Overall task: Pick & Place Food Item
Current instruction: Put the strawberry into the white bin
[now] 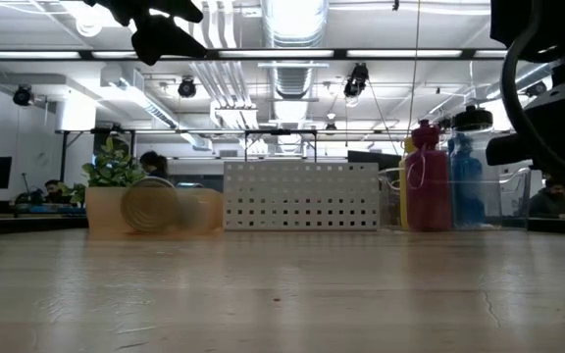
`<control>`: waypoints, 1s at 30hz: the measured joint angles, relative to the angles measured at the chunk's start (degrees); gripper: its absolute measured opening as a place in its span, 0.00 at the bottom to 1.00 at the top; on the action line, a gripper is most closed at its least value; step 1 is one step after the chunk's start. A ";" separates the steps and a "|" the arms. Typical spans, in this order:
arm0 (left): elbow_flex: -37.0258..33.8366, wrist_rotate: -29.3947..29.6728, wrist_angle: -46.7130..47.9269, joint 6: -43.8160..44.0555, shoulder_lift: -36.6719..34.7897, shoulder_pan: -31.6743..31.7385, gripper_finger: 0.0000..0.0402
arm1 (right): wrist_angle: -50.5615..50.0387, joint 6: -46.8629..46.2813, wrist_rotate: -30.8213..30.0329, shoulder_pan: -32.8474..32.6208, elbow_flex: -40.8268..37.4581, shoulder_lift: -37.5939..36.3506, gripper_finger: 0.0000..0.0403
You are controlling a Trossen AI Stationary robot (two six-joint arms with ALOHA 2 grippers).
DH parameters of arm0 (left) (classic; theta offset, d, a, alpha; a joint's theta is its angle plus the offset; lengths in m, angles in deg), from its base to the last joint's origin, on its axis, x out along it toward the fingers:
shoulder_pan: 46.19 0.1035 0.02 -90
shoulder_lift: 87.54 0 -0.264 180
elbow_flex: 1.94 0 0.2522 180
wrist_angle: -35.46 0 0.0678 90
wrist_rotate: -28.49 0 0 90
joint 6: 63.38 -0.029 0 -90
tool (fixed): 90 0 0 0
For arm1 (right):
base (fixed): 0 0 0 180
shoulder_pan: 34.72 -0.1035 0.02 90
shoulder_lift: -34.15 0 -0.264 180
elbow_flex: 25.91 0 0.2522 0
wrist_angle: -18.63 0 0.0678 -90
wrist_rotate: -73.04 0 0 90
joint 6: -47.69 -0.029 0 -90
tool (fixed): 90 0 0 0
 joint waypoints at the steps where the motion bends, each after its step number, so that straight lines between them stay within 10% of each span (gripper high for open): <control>1: 0.00 0.00 0.02 0.00 0.01 0.00 0.74 | 0.10 -0.32 -0.01 0.00 -0.20 0.00 0.54; 30: 0.00 -0.02 0.00 0.11 0.02 0.01 0.81 | 2.97 -1.81 0.08 0.00 -2.73 -0.12 0.41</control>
